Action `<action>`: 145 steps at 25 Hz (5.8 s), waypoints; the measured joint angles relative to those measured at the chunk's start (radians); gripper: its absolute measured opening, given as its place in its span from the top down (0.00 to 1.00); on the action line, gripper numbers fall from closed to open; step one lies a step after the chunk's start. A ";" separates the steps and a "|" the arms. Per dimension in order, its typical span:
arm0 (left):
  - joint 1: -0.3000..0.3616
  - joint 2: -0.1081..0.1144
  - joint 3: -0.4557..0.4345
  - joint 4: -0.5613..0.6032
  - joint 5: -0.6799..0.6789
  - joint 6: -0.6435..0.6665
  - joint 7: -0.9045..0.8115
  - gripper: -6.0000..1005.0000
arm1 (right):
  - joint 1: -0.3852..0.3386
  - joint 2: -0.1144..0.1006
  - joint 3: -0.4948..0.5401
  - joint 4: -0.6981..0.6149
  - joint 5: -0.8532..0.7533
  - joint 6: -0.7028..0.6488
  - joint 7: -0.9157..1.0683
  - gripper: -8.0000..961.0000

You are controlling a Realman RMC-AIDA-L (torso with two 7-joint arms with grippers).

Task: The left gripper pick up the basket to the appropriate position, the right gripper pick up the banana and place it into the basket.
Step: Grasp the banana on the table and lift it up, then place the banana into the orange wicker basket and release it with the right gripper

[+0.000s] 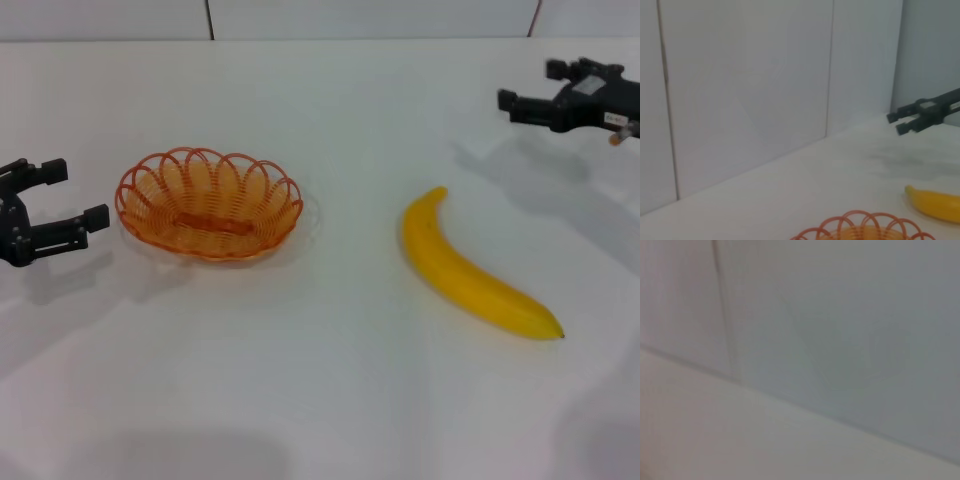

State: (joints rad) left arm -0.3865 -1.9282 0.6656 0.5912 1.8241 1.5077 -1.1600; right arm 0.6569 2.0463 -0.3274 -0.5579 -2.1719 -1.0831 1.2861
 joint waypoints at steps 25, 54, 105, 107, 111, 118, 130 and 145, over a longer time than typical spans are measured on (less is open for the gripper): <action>-0.001 -0.011 -0.001 -0.008 -0.005 -0.001 0.035 0.10 | -0.222 0.016 -0.304 -0.351 0.152 -0.625 0.119 0.16; -0.008 -0.014 -0.001 -0.010 -0.005 -0.001 0.050 0.10 | -0.224 0.005 -1.153 -0.788 -0.212 -0.230 0.923 0.17; -0.001 -0.014 -0.001 -0.010 -0.008 -0.001 0.049 0.10 | -0.163 0.003 -1.216 -0.758 -0.327 -0.215 1.021 0.49; 0.008 -0.014 -0.002 -0.010 -0.021 -0.001 0.050 0.10 | -0.171 0.003 -1.216 -0.780 -0.325 -0.215 1.020 0.49; 0.027 -0.013 -0.003 -0.009 -0.047 -0.001 0.059 0.10 | -0.183 0.003 -1.217 -0.836 -0.313 -0.214 1.012 0.49; 0.029 -0.012 -0.003 -0.008 -0.049 0.001 0.059 0.10 | -0.171 0.003 -1.225 -0.882 -0.213 -0.164 0.917 0.49; 0.027 -0.022 0.005 -0.008 -0.044 -0.001 0.086 0.10 | -0.050 0.001 -1.242 -0.760 -0.041 -0.079 0.716 0.49; 0.055 -0.035 0.006 -0.013 -0.031 -0.001 0.113 0.10 | 0.036 0.006 -1.412 -0.623 -0.034 0.162 0.720 0.49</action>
State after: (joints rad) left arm -0.3312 -1.9632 0.6718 0.5783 1.7933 1.5063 -1.0469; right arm 0.6931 2.0524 -1.7397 -1.1806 -2.2058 -0.9214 2.0063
